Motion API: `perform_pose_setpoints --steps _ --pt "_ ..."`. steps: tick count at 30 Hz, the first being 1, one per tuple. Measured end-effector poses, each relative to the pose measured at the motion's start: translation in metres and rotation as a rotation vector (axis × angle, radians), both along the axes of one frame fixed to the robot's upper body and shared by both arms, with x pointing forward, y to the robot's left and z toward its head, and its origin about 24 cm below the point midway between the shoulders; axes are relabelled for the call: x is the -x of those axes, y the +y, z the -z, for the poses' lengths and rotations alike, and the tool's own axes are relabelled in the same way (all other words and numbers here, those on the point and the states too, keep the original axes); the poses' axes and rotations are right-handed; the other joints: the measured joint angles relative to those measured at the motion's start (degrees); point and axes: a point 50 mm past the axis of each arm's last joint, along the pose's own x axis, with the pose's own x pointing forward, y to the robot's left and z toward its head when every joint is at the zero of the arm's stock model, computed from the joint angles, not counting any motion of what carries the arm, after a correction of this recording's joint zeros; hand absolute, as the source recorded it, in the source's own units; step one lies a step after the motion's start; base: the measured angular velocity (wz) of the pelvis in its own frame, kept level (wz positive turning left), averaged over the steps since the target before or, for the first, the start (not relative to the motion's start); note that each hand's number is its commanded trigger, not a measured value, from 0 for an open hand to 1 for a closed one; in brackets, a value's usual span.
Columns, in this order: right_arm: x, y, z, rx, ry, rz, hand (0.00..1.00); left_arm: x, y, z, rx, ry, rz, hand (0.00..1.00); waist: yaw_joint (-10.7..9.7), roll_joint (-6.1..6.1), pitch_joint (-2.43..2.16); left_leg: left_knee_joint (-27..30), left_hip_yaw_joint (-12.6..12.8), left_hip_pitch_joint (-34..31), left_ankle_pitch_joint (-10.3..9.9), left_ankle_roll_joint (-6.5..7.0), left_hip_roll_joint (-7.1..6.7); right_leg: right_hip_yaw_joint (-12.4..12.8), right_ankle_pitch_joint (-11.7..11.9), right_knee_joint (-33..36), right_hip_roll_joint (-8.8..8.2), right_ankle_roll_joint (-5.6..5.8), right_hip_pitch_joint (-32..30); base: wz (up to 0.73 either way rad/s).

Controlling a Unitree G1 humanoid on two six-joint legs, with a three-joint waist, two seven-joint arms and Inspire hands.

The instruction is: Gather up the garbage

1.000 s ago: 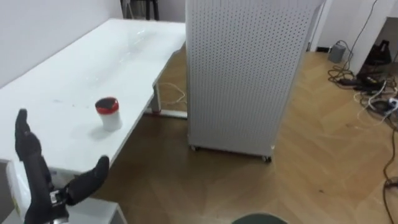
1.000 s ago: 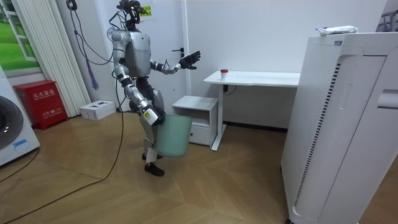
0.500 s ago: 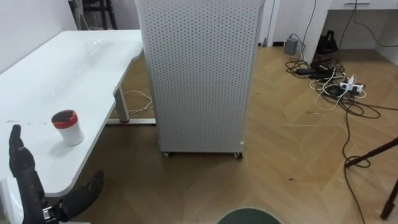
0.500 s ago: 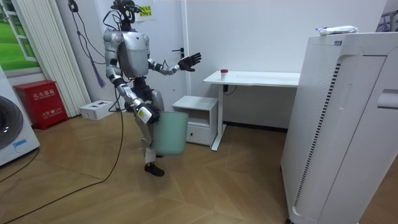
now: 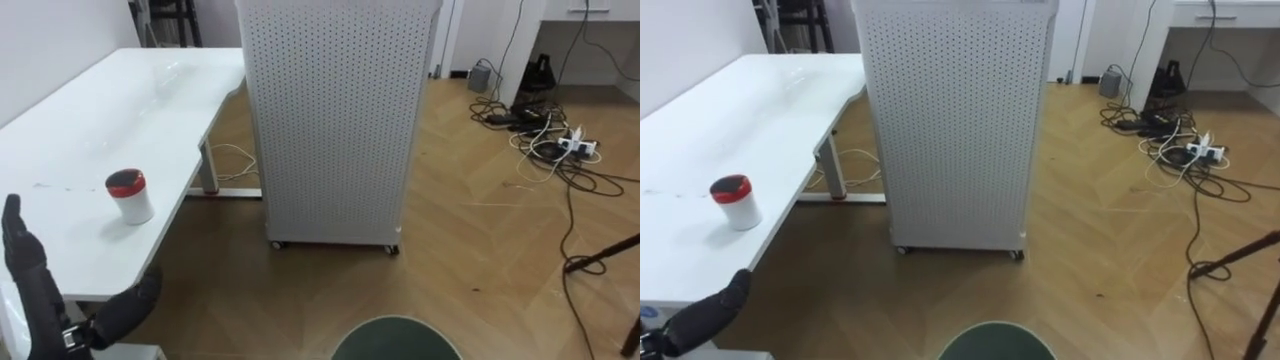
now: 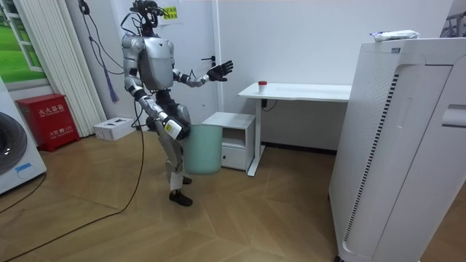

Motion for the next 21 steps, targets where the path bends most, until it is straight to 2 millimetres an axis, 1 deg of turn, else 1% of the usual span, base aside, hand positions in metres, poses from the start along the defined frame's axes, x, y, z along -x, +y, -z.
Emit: perform_pose_setpoints --steps 4,5,6,7,8,9,10,11,12,13,14,15,16,17,18,19,20,21 --pt "-0.001 0.005 -0.003 -0.009 -0.022 -0.017 1.0 0.0 -0.004 0.002 0.003 0.014 0.024 0.0 0.0 0.05 0.05 0.1 0.0 -0.1 -0.1 -0.11 0.21 -0.4 -0.3 0.2 0.14 -0.25 0.0 0.0" --pt "-0.001 0.006 -0.003 -0.013 -0.021 -0.013 1.0 0.0 -0.006 0.003 0.004 0.02 0.032 0.0 0.0 0.02 0.07 1.2 0.2 -0.3 -0.3 -0.4 0.26 0.0 -0.7 0.6 0.21 -0.37 0.0 -0.06" --pt "-0.001 0.007 -0.003 -0.014 -0.02 -0.011 1.0 0.002 -0.006 0.006 0.005 0.032 0.035 0.0 0.2 -0.14 0.08 3.7 0.8 -0.9 -0.4 -0.61 0.18 0.4 -1.3 1.2 0.09 -0.57 0.0 -0.11" --pt "0.0 0.007 -0.002 -0.014 -0.019 -0.011 1.0 0.004 -0.006 0.007 0.005 0.042 0.035 0.0 0.2 -0.15 0.04 5.5 1.2 -1.5 -0.4 -0.63 0.16 0.7 -1.6 1.2 0.07 -0.98 0.2 -0.2" --pt "0.0 0.006 -0.002 -0.009 -0.019 -0.007 1.0 0.005 -0.005 0.012 0.006 0.068 0.037 0.0 0.4 -0.2 0.02 10.5 1.8 -3.4 -0.4 -0.63 0.2 1.5 -2.1 1.2 0.04 -0.8 0.6 -0.16" --pt "0.0 0.006 -0.002 -0.008 -0.019 -0.005 1.0 0.006 -0.004 0.014 0.006 0.079 0.037 0.0 0.5 -0.27 0.16 14.1 1.7 -5.2 -0.2 -0.79 0.28 2.5 -2.1 1.1 0.19 -0.9 0.9 -0.06" --pt "0.001 0.006 -0.002 -0.004 -0.015 0.0 1.0 0.007 -0.004 0.017 0.007 0.094 0.034 0.0 0.6 -0.73 0.52 20.9 1.0 -9.0 0.3 -1.27 0.19 3.6 -2.4 1.2 0.28 -1.21 1.5 0.17" --pt "0.002 0.005 -0.002 0.0 -0.013 0.011 1.0 0.007 -0.004 0.019 0.013 0.102 0.033 0.0 0.3 -0.95 0.54 22.0 -0.2 -12.2 -0.2 -1.27 -0.13 4.2 -2.9 1.2 0.29 -1.21 2.0 0.35" --pt "0.003 0.003 -0.002 0.009 -0.014 0.027 1.0 0.006 -0.005 0.018 0.023 0.095 0.032 0.0 0.0 -1.02 0.52 21.2 -0.2 -16.3 -0.1 -1.3 -0.5 4.4 -3.3 1.2 0.3 -1.22 2.1 0.32" --pt "0.003 0.002 -0.002 0.011 -0.014 0.038 1.0 0.005 -0.005 0.018 0.026 0.093 0.031 0.0 0.0 -1.12 0.57 20.0 -0.2 -18.3 0.1 -1.52 -1.02 4.9 -3.4 1.2 0.36 -1.16 2.1 0.11" --pt "0.004 0.0 -0.002 0.012 -0.014 0.061 1.0 0.006 -0.006 0.019 0.044 0.091 0.023 0.0 0.4 -0.91 0.52 16.5 -0.1 -21.1 1.3 -1.93 -1.27 6.0 -3.5 0.9 0.67 -1.07 2.5 -0.18" --pt "0.005 -0.003 -0.002 0.015 -0.01 0.073 1.0 0.006 -0.006 0.02 0.067 0.088 0.012 0.0 1.2 -0.29 0.63 11.9 -0.2 -22.9 4.0 -1.77 -1.03 6.1 -3.9 0.9 1.06 -0.85 2.8 -0.26" --pt "0.007 -0.004 -0.001 0.017 -0.006 0.075 1.0 0.007 -0.006 0.02 0.07 0.089 0.008 0.0 1.4 -0.06 0.62 9.4 -0.3 -23.5 5.4 -1.43 -0.8 6.0 -4.4 1.2 1.2 -0.7 2.9 -0.3" --pt "0.009 -0.003 0.0 0.015 -0.001 0.076 1.0 0.008 -0.005 0.022 0.07 0.094 -0.002 0.0 1.6 0.54 0.24 7.4 -0.6 -24.0 8.7 -0.91 -0.7 5.7 -5.8 2.6 0.88 -0.29 3.1 -0.21" --pt "0.009 -0.003 0.0 0.009 0.0 0.076 1.0 0.008 -0.003 0.023 0.069 0.103 -0.006 0.0 1.3 0.59 -0.15 7.1 -0.4 -23.9 10.9 0.0 -1.07 4.1 -7.3 3.7 -0.09 0.68 3.0 -0.15" --pt "0.009 -0.003 0.0 0.009 0.0 0.075 1.0 0.008 -0.003 0.023 0.067 0.104 -0.005 0.0 1.2 0.44 -0.23 7.1 -0.1 -23.8 11.3 0.38 -1.29 3.3 -7.8 4.1 -0.9 1.1 3.0 -0.03" --pt "0.01 -0.004 0.0 0.009 0.004 0.071 1.0 0.007 -0.003 0.024 0.067 0.108 0.002 0.0 1.2 0.07 -0.33 7.4 0.8 -23.7 11.9 0.73 -1.54 2.2 -8.6 4.4 -1.89 1.89 3.3 0.0" --pt "0.011 -0.004 0.0 0.01 0.006 0.07 1.0 0.007 -0.004 0.024 0.069 0.111 0.005 0.0 1.1 -0.05 -0.23 8.0 0.9 -23.6 11.9 0.8 -1.74 1.7 -9.0 4.4 -2.37 2.34 3.7 0.04"
